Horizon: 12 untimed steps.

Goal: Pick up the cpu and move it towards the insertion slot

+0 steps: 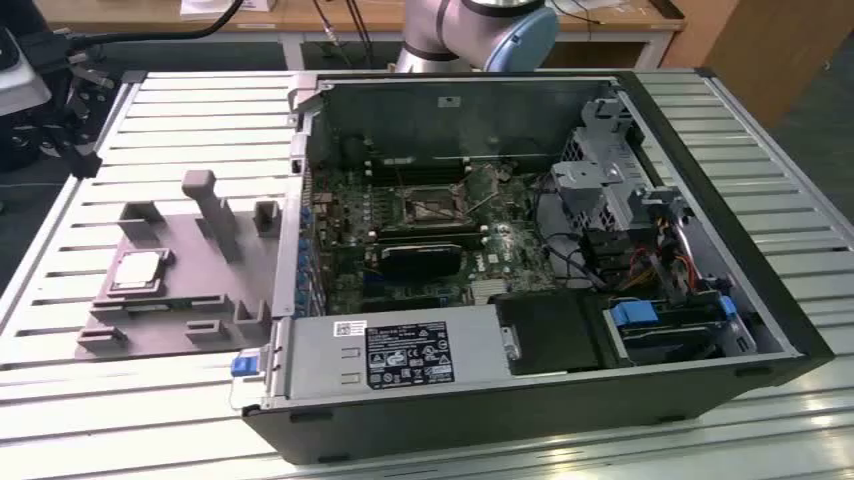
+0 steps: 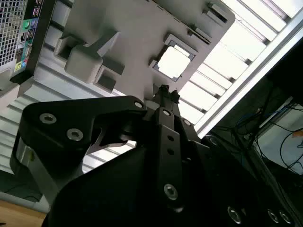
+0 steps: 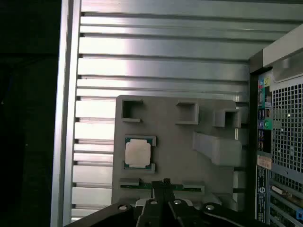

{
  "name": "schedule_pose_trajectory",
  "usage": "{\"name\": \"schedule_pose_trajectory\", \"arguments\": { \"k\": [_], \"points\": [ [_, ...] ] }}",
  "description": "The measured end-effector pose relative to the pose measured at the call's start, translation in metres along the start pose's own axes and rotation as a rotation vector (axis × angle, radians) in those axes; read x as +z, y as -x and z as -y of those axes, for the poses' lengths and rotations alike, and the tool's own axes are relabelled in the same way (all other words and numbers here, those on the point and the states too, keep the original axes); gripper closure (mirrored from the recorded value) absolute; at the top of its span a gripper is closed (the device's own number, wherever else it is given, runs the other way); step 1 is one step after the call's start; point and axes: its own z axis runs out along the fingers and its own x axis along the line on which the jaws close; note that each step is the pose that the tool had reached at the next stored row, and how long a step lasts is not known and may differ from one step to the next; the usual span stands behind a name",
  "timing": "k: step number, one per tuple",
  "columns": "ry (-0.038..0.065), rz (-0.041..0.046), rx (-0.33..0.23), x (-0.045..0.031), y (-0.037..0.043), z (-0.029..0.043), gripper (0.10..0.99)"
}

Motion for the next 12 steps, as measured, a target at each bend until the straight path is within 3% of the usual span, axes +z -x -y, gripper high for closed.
{"name": "schedule_pose_trajectory", "arguments": {
  "k": [12],
  "points": [
    [0.0,0.0,0.0,0.0001,0.0,0.0,0.984]
  ]
}}
